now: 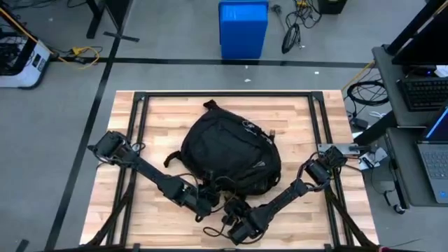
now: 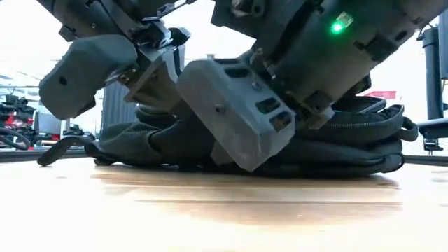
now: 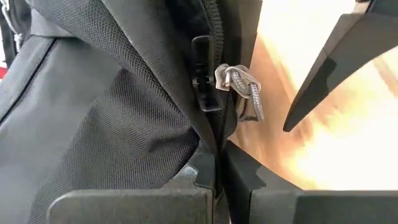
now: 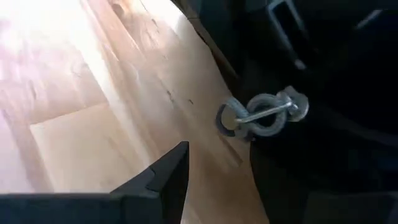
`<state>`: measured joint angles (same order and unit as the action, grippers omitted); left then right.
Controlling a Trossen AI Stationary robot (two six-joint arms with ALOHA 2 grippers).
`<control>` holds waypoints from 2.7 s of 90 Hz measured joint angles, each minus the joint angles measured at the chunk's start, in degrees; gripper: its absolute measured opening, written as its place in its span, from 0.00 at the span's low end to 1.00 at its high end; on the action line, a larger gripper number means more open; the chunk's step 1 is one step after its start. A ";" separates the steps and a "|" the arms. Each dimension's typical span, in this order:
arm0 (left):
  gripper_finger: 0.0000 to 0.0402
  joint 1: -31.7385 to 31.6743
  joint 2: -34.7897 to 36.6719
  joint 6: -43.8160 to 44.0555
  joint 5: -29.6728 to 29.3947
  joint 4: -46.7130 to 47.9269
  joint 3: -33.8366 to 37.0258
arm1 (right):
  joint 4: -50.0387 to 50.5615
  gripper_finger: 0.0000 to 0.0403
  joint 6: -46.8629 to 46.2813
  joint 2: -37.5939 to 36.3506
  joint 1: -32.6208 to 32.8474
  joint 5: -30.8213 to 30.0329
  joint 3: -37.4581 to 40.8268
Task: Unpack backpack
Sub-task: Close the black backpack
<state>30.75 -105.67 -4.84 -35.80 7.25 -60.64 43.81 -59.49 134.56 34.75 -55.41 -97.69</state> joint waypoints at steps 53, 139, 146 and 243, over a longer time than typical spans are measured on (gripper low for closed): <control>0.00 -0.10 0.00 -0.04 -0.69 0.97 0.10 | 0.24 0.39 2.95 0.70 -1.11 -2.99 0.04; 0.00 0.19 0.00 0.00 -0.97 3.06 0.10 | 0.39 0.01 10.23 0.48 -2.50 -0.65 0.04; 0.00 0.19 0.00 0.64 -1.15 3.57 0.08 | 2.89 0.01 7.53 0.23 -1.02 1.43 -0.02; 0.01 6.42 0.00 12.74 -0.59 11.15 0.06 | 46.20 0.00 -39.86 -6.20 18.96 19.50 -1.03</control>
<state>37.17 -105.67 7.89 -36.39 18.40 -60.58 90.01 -99.35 128.35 53.70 -35.91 -98.72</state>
